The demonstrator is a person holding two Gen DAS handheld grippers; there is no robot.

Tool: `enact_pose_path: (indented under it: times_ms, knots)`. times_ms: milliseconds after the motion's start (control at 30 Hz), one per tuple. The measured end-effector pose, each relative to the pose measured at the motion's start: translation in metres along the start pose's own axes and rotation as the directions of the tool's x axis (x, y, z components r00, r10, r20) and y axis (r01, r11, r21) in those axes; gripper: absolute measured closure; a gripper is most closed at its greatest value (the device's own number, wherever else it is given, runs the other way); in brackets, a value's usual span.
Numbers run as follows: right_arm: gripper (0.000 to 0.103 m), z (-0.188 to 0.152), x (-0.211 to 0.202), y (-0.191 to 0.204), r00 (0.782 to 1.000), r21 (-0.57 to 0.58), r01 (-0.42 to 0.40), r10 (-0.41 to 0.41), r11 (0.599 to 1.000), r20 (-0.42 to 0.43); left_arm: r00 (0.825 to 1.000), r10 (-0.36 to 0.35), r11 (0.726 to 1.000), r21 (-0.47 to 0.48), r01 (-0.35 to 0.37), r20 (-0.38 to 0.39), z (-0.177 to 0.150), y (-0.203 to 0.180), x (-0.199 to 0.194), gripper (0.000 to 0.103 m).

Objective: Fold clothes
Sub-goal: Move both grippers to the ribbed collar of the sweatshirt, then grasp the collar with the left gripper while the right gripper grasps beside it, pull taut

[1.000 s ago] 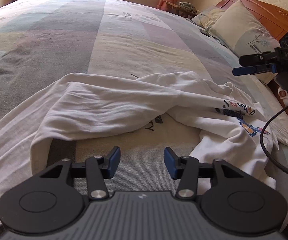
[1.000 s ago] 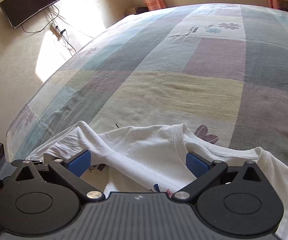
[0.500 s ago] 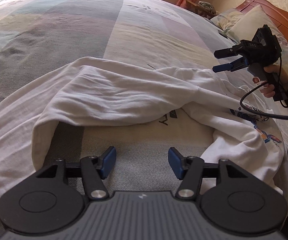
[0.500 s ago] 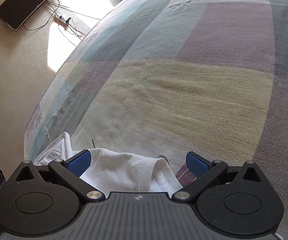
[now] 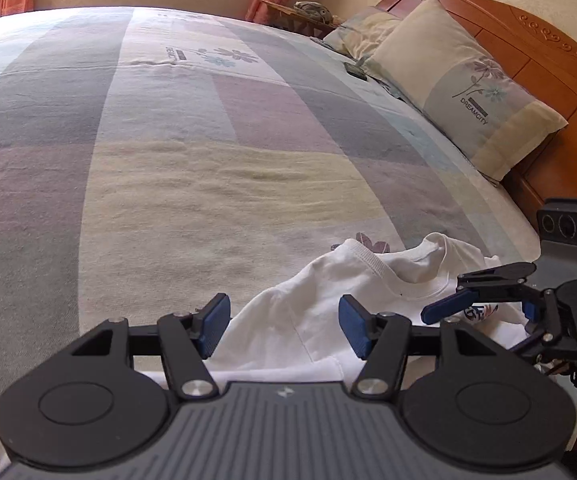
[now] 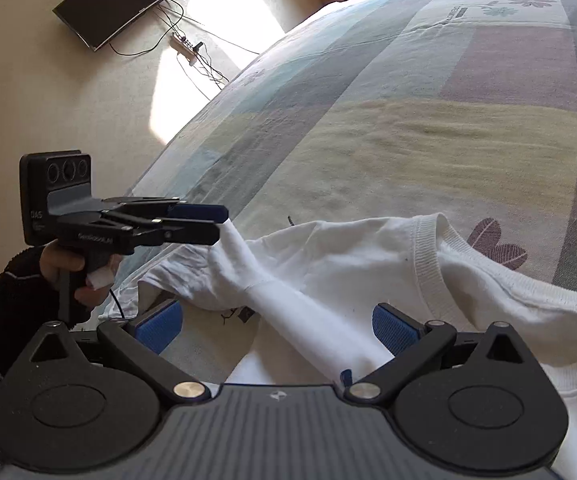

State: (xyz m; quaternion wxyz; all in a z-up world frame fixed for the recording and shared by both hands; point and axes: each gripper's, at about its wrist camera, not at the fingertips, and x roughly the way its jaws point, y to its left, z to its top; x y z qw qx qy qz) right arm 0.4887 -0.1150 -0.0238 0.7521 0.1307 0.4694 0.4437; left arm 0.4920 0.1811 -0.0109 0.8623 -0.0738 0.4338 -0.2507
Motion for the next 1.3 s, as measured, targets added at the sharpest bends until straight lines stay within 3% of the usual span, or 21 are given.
enact_pose_path:
  times_ms: [133, 300, 533, 633, 767, 1000, 1100, 1167, 1300]
  knots:
    - [0.0, -0.026, 0.008, -0.014, 0.999, 0.108, 0.043, -0.046, 0.993, 0.024, 0.995, -0.071, 0.997, 0.027, 0.073, -0.075, 0.021, 0.001, 0.042, 0.043]
    - [0.0, -0.035, 0.003, -0.017, 0.994, 0.162, 0.035, -0.051, 0.986, 0.097, 0.967, -0.203, 0.979, -0.024, 0.202, -0.156, 0.029, 0.006, 0.079, 0.045]
    - [0.0, -0.041, 0.0, -0.02, 0.99, 0.184, 0.021, -0.046, 0.983, 0.131, 0.899, -0.384, 0.921, -0.158, 0.356, -0.21, 0.042, 0.026, 0.115, 0.044]
    - [0.0, -0.042, 0.0, -0.02, 0.989, 0.188, 0.016, -0.044, 0.982, 0.144, 0.851, -0.46, 0.885, -0.218, 0.412, -0.255, 0.053, 0.032, 0.13, 0.044]
    - [0.0, -0.045, 0.0, -0.02, 0.985, 0.197, 0.01, -0.043, 0.98, 0.164, 0.787, -0.492, 0.87, -0.21, 0.445, -0.371, 0.057, 0.03, 0.136, 0.044]
    - [0.0, -0.05, 0.0, -0.021, 0.98, 0.192, 0.003, -0.041, 0.981, 0.192, 0.728, -0.577, 0.816, -0.294, 0.497, -0.371, 0.056, 0.035, 0.156, 0.046]
    - [0.0, -0.051, 0.001, -0.022, 0.979, 0.192, -0.001, -0.039, 0.981, 0.202, 0.701, -0.61, 0.792, -0.282, 0.541, -0.368, 0.055, 0.019, 0.168, 0.046]
    - [0.0, -0.05, 0.001, -0.021, 0.979, 0.192, 0.002, -0.041, 0.981, 0.197, 0.707, -0.602, 0.799, -0.267, 0.539, -0.371, 0.053, 0.016, 0.166, 0.047]
    - [0.0, -0.046, -0.005, -0.016, 0.98, 0.205, 0.027, -0.067, 0.978, 0.189, 0.747, -0.545, 0.838, -0.229, 0.495, -0.38, 0.046, 0.02, 0.156, 0.087]
